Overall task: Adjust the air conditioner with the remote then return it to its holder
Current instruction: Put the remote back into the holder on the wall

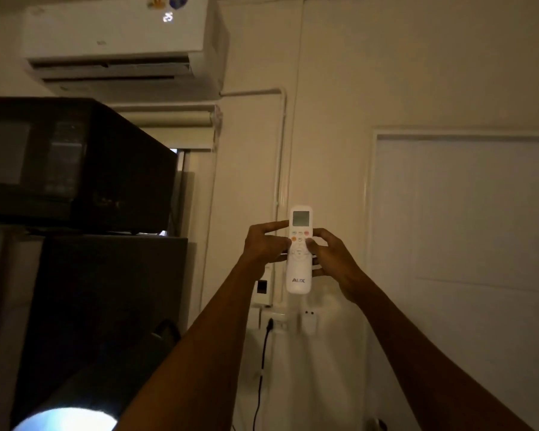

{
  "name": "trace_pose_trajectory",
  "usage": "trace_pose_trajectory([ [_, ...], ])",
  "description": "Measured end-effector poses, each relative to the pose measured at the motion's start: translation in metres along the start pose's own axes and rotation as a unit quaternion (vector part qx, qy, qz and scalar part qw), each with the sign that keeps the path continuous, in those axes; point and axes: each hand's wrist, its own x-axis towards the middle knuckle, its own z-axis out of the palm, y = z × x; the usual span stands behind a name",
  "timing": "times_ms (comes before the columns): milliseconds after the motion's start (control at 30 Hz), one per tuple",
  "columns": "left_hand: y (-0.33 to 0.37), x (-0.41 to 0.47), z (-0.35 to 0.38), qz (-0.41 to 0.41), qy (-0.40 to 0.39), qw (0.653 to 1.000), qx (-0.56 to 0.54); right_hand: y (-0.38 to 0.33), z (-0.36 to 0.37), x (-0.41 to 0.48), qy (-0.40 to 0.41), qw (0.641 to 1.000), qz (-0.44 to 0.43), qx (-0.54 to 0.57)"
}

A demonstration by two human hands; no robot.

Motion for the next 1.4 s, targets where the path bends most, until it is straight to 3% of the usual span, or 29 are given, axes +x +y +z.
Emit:
trace_pose_trajectory([
  [633,-0.188,0.169,0.070,-0.023,-0.017,0.999,-0.047,0.213,-0.034,0.152,0.023,0.999,0.026,-0.002],
  [833,-0.222,0.200,0.082,-0.027,0.031,0.999,-0.025,0.247,-0.031,0.177,0.051,0.998,0.026,-0.012],
  [1100,-0.267,0.225,0.083,-0.013,0.038,0.999,0.005,0.290,-0.027,0.198,0.070,0.996,0.030,-0.049],
  [1400,-0.299,0.229,0.083,-0.010,0.052,0.998,0.019,0.315,-0.019,0.192,0.133,0.982,-0.049,-0.126],
])
